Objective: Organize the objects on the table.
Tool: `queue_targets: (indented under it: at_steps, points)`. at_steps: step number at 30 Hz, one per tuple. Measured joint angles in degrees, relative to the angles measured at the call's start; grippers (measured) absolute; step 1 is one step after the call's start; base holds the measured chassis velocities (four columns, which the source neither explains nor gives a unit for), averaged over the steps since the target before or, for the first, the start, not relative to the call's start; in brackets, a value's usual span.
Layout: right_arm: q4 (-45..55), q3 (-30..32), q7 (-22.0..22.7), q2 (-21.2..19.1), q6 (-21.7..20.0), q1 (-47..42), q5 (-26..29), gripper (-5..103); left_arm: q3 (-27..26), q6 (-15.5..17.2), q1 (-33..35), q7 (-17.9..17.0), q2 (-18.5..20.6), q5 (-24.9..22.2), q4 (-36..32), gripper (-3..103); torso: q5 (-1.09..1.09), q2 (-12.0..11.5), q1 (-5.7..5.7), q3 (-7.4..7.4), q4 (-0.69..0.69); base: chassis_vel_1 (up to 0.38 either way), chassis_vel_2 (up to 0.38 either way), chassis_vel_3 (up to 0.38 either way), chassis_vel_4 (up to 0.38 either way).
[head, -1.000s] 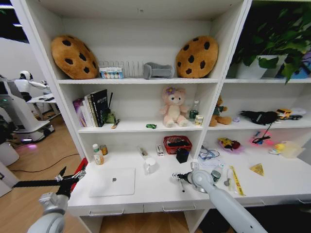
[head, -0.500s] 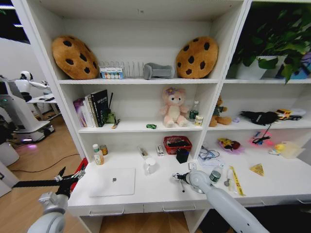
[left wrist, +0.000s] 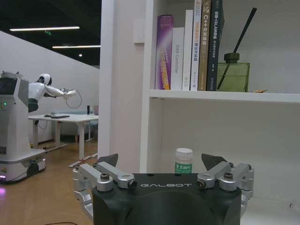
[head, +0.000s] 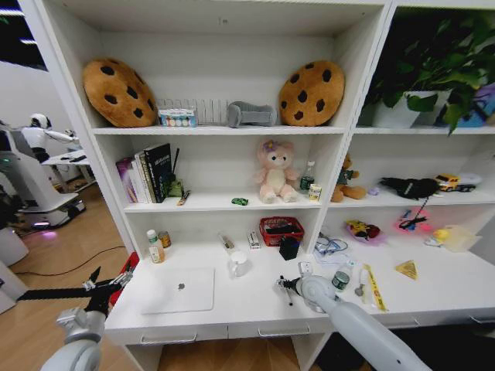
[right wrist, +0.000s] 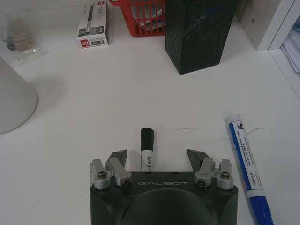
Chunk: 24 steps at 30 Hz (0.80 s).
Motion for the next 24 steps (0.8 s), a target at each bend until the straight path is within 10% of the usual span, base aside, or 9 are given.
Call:
queue_targets:
  at_steps: [24]
  points:
    - [2.0, -0.8, 0.5, -0.7, -0.2, -0.2, 0.6, 11, -0.5, -0.5, 0.2, 0.4, 0.0, -1.0, 0.4, 100, 0.09, 0.0, 0.04, 0.03, 0.06, 0.0, 0.0, 0.0, 0.0]
